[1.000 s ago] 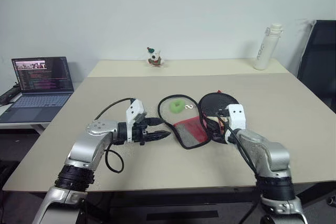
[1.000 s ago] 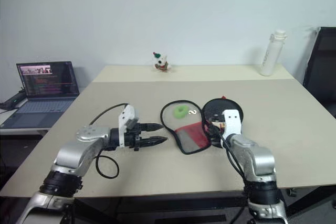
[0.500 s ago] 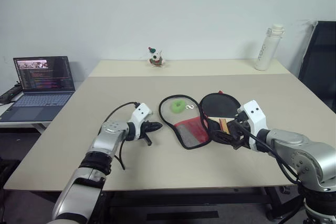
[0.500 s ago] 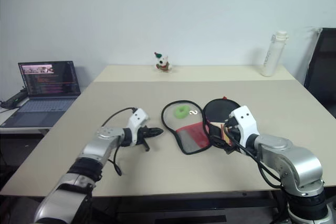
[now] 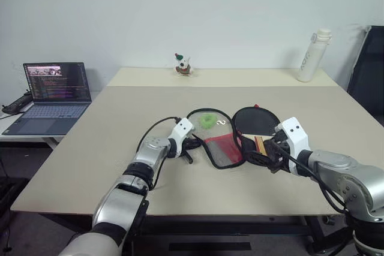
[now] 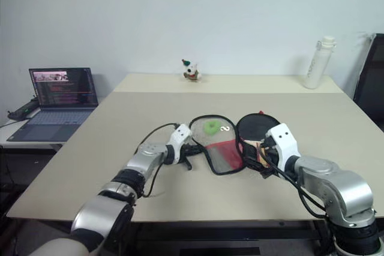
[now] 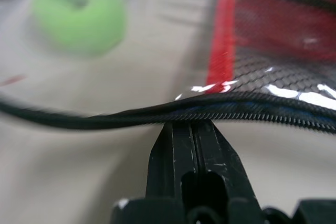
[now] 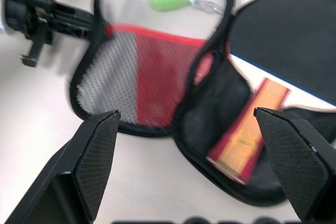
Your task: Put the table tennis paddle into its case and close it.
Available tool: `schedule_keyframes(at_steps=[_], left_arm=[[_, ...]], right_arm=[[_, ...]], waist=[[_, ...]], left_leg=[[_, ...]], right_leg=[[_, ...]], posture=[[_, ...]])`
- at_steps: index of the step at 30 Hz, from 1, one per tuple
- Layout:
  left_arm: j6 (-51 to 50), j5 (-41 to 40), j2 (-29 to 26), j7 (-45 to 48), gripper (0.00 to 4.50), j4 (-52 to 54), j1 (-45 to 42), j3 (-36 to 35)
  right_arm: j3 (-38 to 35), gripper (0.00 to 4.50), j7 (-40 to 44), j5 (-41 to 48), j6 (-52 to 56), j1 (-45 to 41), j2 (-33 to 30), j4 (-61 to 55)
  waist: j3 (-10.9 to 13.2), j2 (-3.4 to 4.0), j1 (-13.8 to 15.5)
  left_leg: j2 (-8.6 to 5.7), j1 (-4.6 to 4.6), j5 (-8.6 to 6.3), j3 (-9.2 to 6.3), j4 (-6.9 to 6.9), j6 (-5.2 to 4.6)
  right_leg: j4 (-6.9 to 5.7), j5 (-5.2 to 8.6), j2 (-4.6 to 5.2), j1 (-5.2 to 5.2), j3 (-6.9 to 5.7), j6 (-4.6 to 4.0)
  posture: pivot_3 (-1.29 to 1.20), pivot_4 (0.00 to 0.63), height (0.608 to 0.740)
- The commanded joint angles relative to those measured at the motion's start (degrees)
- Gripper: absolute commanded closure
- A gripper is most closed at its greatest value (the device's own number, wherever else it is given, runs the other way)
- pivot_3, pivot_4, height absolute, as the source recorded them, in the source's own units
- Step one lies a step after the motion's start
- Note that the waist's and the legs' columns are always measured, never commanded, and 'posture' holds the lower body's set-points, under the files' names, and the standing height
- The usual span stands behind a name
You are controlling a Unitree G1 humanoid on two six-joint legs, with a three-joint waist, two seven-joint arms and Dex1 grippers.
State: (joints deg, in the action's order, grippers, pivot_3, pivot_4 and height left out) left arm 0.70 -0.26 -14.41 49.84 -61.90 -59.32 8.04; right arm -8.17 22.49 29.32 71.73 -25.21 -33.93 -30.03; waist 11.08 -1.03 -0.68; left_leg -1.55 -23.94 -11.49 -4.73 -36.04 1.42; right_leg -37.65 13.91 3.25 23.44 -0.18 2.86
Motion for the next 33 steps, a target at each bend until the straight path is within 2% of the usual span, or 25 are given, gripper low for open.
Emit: schedule_keyframes(at_steps=[1,7,14,20,23,27,33], left_arm=[[2.7,-0.9,1.7,1.3,4.48,1.4,-7.1,-1.5],[4.6,-1.1,8.5,0.5,4.48,-2.7,-15.8,-2.9],[6.5,-1.0,11.8,-3.4,4.48,-7.2,-20.1,-4.6],[6.1,-2.0,8.9,0.9,4.48,-5.9,-17.6,-5.9],[4.7,-3.6,6.4,5.8,4.48,-3.1,-14.6,-6.8],[2.6,-4.2,3.5,7.0,4.48,1.5,-11.7,-7.5],[-5.6,-7.2,-1.7,9.1,4.48,18.4,-2.6,-7.9]], right_arm=[[-3.7,0.0,0.1,0.2,-0.9,0.5,-1.6,-1.0],[-10.3,0.0,1.2,-0.1,-1.0,2.5,-6.3,1.6],[-12.7,0.0,1.0,-0.9,-2.3,1.8,-8.4,5.3],[-11.2,0.0,0.1,-0.7,-3.5,-1.7,-5.6,9.7],[-10.6,0.0,0.5,-0.5,-4.5,-3.9,-3.8,13.9],[-9.0,0.0,0.1,-1.9,-7.0,-6.8,-2.4,20.6],[-3.5,0.0,-1.2,-7.2,-15.4,-12.8,1.4,36.4]], waist=[[0.0,-0.07,0.2],[0.0,-0.07,0.5],[0.1,-0.09,-0.5],[0.1,-0.08,-1.2],[0.1,-0.07,-1.3],[0.1,-0.06,-1.1],[0.1,-0.04,-1.2]], left_leg=[[-0.03,0.0,0.0,0.0,0.0,0.0],[-0.06,-0.04,-0.01,0.0,0.06,0.01],[0.03,0.0,-0.02,0.01,0.09,0.0],[0.01,0.03,-0.01,0.04,0.08,0.01],[0.03,0.08,-0.01,0.04,0.09,0.01],[0.03,0.08,-0.01,0.04,0.07,0.01],[0.03,0.09,-0.01,0.09,0.06,0.01]], right_leg=[[0.02,0.0,-0.01,0.0,-0.02,0.0],[0.14,0.01,-0.01,0.0,-0.07,0.01],[0.17,0.0,-0.09,0.0,-0.07,0.02],[0.13,0.0,-0.09,-0.01,-0.04,0.02],[0.03,0.0,-0.09,0.0,-0.02,0.01],[-0.03,0.0,-0.1,0.02,0.0,0.0],[-0.05,-0.01,-0.08,0.03,0.1,-0.01]], posture=[[0.0,0.15,0.74],[0.0,0.15,0.74],[0.0,0.15,0.74],[0.0,0.15,0.74],[0.0,0.15,0.74],[0.0,0.15,0.74],[0.0,0.15,0.74]])
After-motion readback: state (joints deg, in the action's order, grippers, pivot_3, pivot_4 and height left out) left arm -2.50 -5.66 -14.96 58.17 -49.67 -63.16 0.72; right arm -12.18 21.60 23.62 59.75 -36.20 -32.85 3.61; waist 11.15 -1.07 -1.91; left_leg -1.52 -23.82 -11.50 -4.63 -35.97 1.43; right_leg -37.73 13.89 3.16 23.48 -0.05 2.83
